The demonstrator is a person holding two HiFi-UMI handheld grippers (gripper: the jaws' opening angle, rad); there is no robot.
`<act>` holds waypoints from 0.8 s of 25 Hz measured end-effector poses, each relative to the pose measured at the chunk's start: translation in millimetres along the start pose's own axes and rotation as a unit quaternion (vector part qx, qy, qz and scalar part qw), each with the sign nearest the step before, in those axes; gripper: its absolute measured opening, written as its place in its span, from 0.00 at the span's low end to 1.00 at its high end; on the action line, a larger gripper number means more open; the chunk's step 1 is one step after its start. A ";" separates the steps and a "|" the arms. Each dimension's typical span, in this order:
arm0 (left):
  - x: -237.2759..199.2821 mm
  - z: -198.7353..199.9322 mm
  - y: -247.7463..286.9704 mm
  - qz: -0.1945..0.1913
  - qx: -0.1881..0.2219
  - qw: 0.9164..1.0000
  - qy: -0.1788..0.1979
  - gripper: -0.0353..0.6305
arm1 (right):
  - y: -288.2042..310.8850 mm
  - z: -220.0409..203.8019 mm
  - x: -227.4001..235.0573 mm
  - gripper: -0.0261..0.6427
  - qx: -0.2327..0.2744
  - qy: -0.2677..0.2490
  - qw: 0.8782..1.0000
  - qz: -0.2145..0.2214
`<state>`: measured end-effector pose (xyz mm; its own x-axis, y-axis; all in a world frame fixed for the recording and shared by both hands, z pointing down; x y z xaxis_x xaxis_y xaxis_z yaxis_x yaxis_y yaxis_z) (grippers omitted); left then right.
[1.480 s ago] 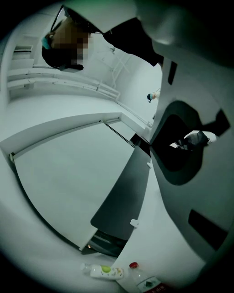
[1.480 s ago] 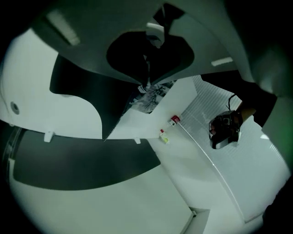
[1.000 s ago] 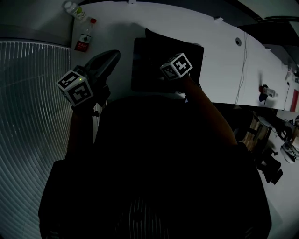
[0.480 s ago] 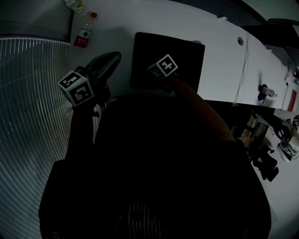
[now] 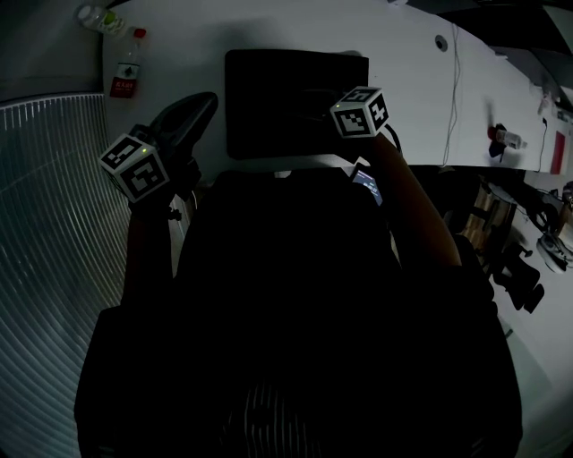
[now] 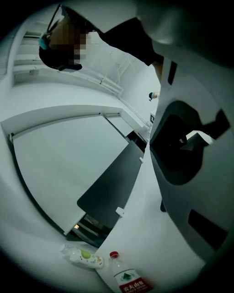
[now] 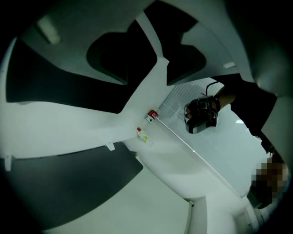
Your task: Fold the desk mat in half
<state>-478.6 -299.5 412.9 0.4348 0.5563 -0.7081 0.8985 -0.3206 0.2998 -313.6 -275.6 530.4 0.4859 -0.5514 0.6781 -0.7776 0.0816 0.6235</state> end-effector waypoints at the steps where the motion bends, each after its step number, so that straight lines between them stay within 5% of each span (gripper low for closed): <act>1: 4.0 -0.3 5.1 -0.002 -0.005 1.000 0.005 0.06 | -11.4 -4.3 1.6 0.41 -0.001 -0.007 1.000 -0.008; 20: 153.1 -0.6 126.6 -0.009 -0.045 0.997 0.062 0.06 | -168.4 -76.1 -3.8 0.35 0.094 -0.077 0.992 -0.021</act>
<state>-298.2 -254.5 342.8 0.4178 0.6533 -0.6314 0.9055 -0.2432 0.3476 -154.2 -224.0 452.5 0.4639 -0.6726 0.5766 -0.8258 -0.0928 0.5562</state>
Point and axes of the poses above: the fingertips, and each gripper's own axes: y forward along the fingers, x to its right, z out of its top, the point moved 2 cm from there along -y, backward along the fingers, and after that the axes turned 11 degrees about -x, right-handed, at the moved point
